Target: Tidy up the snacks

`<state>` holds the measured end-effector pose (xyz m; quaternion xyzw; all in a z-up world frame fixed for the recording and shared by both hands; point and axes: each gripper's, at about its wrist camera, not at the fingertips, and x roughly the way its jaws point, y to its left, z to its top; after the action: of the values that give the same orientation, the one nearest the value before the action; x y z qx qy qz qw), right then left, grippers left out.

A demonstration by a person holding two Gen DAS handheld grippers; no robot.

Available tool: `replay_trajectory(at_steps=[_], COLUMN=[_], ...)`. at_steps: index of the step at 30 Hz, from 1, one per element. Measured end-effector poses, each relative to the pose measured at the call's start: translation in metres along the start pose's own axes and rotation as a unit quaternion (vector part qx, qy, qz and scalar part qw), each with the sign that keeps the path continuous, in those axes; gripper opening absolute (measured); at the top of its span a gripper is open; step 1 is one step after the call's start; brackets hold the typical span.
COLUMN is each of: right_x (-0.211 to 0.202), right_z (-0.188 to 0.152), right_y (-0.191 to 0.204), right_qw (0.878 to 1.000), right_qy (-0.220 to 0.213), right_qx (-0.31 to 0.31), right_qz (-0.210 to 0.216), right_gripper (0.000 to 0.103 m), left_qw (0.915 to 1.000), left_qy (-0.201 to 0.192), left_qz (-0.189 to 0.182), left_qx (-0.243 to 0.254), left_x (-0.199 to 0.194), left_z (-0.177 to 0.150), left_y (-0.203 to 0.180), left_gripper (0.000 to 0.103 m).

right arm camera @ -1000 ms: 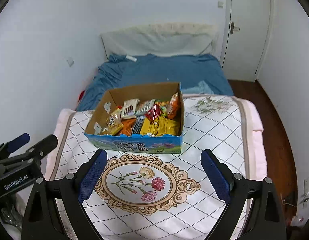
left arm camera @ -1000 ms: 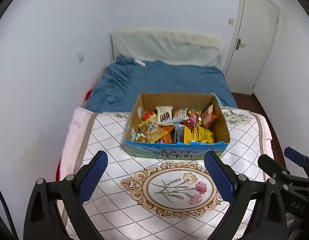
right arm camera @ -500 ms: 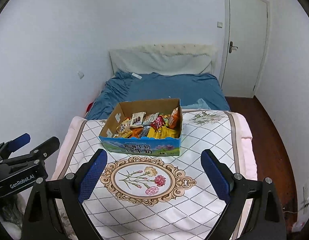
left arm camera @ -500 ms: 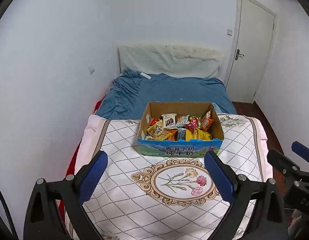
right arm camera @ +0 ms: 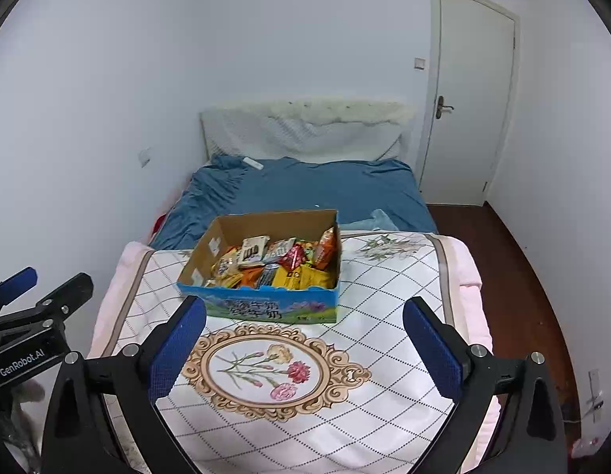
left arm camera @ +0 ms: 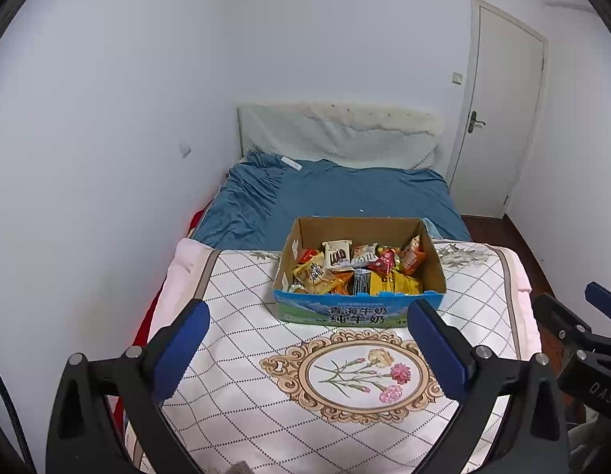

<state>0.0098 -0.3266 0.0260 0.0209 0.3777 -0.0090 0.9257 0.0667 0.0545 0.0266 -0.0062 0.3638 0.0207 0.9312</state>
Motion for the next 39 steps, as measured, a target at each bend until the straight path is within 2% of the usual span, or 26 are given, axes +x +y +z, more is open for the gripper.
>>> replay_trajectory(at_steps=[15, 39], right_x=[0.029, 0.031], right_z=[0.011, 0.021], right_y=[-0.006, -0.007], right_qw=[1.000, 1.000], right_qy=[0.002, -0.007], right_qx=[0.005, 0.004], right_qz=[-0.028, -0.026], right_gripper=[0.102, 0.102], left_qw=[0.9998, 0.9998], left_qy=[0.016, 0.005], left_qz=[0.010, 0.013], left_qx=[0.010, 0.011], left_x=[0.036, 0.030], left_z=[0.006, 0.016], left_y=[-0.006, -0.007], left_gripper=[0.103, 0.103])
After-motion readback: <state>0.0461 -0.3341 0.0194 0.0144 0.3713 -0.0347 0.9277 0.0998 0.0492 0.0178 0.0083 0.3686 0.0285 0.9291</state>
